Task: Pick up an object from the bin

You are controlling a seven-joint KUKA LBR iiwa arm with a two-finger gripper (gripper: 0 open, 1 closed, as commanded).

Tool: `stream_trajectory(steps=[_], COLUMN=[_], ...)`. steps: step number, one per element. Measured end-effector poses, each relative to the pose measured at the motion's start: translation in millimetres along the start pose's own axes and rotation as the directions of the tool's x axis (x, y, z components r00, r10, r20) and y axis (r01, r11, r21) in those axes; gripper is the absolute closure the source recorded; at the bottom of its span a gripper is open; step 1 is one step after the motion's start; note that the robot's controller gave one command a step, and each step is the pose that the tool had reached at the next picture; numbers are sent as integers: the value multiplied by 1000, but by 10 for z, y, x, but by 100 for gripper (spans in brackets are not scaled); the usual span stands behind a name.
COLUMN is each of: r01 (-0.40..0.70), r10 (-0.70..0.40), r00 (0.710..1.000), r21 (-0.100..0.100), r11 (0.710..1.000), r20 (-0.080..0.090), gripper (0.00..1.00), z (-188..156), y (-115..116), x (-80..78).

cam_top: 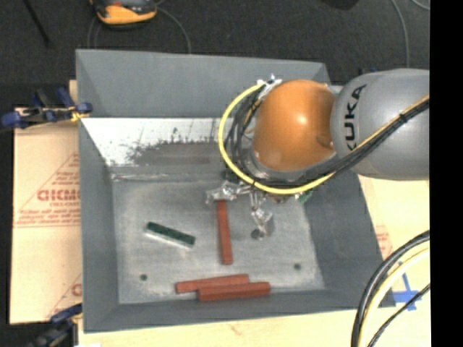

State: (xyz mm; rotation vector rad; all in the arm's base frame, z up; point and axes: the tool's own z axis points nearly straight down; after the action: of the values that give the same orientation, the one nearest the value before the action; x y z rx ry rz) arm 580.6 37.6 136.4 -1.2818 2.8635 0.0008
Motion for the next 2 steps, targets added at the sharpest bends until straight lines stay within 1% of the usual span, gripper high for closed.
stream_trajectory(steps=[1,2], r01=[363,362], r10=[-363,-362], r00=[932,932], r21=[3,3], r11=[932,932], r20=[1,1], gripper=[100,100], z=[576,576], y=[92,94], x=[-430,-431])
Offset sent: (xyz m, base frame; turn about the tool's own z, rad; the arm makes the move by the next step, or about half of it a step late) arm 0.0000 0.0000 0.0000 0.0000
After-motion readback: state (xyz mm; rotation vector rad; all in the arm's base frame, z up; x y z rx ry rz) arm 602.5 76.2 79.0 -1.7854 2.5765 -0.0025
